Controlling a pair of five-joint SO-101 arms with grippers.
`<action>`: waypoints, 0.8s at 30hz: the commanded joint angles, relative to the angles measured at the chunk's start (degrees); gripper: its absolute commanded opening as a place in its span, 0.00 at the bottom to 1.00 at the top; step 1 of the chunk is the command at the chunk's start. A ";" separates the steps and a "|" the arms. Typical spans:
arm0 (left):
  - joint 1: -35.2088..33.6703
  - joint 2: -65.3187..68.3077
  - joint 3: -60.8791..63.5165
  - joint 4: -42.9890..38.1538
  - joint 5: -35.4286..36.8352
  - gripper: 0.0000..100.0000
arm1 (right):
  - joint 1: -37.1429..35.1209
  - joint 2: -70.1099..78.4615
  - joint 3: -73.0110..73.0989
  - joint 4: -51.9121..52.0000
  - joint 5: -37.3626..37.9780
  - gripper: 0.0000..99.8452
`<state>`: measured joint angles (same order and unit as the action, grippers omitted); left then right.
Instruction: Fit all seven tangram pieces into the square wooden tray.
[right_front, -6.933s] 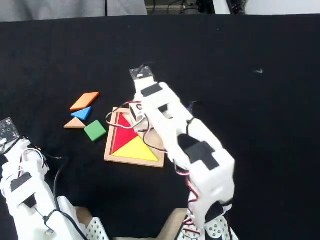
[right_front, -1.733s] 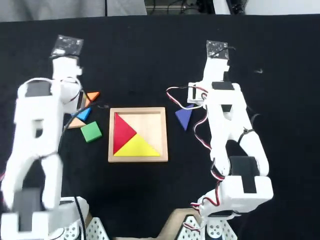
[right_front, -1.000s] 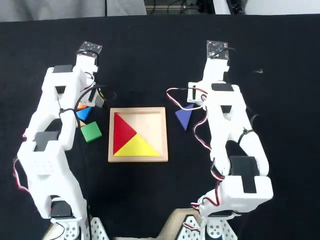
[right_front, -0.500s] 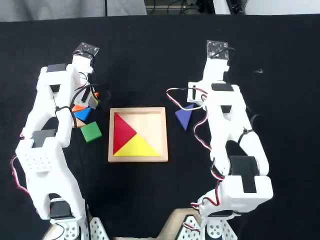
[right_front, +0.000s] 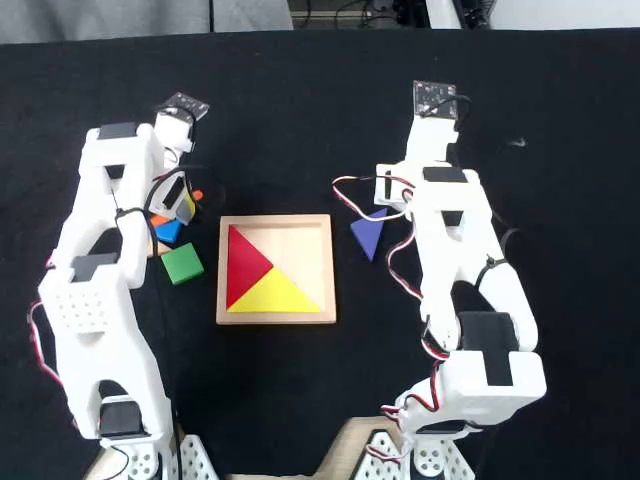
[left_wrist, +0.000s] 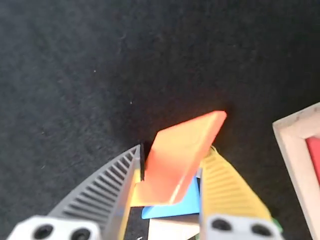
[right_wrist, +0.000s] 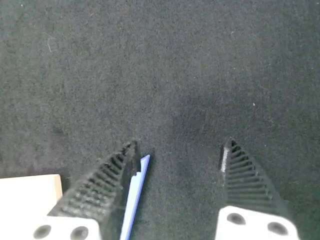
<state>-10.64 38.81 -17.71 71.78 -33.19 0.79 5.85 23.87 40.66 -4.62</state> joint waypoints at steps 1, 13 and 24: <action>-0.92 3.08 -8.75 4.22 -0.62 0.12 | 0.79 -0.40 -0.40 -1.14 0.44 0.25; -0.84 10.11 -33.63 22.95 -0.62 0.05 | 0.79 -0.40 -0.40 -1.23 0.44 0.25; 8.75 2.02 -31.25 29.19 23.03 0.04 | 1.23 -0.40 -0.40 -1.23 0.44 0.25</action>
<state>-6.51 50.59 -51.21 100.26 -18.51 1.05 5.85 23.87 40.66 -4.62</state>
